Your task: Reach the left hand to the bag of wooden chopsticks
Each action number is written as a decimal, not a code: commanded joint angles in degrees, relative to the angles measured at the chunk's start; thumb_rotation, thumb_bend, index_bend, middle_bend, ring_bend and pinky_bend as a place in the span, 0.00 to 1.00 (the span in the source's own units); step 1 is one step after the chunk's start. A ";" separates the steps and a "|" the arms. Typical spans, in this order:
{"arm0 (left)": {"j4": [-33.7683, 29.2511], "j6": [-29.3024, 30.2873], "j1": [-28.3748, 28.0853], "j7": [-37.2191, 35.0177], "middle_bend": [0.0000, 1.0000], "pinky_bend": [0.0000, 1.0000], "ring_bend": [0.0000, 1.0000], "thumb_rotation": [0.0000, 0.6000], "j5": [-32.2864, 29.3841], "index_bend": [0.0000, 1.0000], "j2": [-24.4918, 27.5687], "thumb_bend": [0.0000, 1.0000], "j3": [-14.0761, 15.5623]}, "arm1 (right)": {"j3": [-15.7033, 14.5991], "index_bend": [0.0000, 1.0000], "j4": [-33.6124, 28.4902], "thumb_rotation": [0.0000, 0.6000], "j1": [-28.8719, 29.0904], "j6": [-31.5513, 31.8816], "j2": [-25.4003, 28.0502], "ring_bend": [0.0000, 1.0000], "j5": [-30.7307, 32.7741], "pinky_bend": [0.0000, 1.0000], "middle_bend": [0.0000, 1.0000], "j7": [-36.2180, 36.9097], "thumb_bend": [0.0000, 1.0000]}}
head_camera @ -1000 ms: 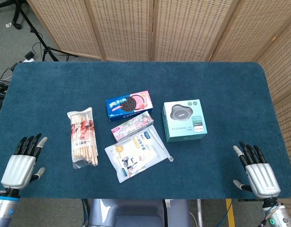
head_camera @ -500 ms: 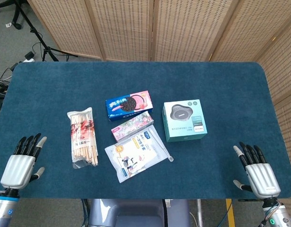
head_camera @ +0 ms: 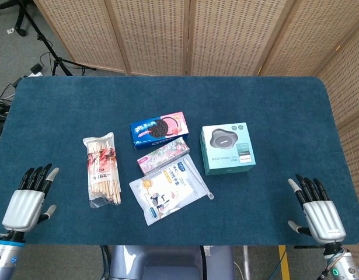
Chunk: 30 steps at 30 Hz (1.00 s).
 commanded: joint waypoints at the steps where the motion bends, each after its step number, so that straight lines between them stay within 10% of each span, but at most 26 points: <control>1: 0.34 -0.17 -0.51 -1.01 0.11 0.14 0.19 1.00 0.17 0.00 -0.77 0.31 -0.51 | 0.02 0.00 0.06 1.00 0.02 -0.16 0.00 0.00 0.20 0.00 0.00 0.13 0.13; 9: 0.93 -7.01 -4.49 -4.59 0.59 0.43 0.61 1.00 -2.29 0.00 -1.37 0.79 -1.91 | -0.01 0.00 -0.08 1.00 -0.12 0.32 0.13 0.00 -0.16 0.00 0.00 0.27 0.13; 19: -2.90 -33.24 -20.60 -2.78 0.62 0.46 0.63 1.00 -22.93 0.00 3.60 0.95 -8.64 | 0.11 0.00 0.13 1.00 0.15 -0.48 -0.09 0.00 0.54 0.00 0.00 0.05 0.13; 30: -5.23 -40.47 -34.05 3.73 0.63 0.47 0.63 1.00 -39.81 0.00 4.65 1.00 -11.12 | 0.11 0.00 0.31 1.00 0.39 -1.00 -0.28 0.00 0.82 0.00 0.00 -0.03 0.13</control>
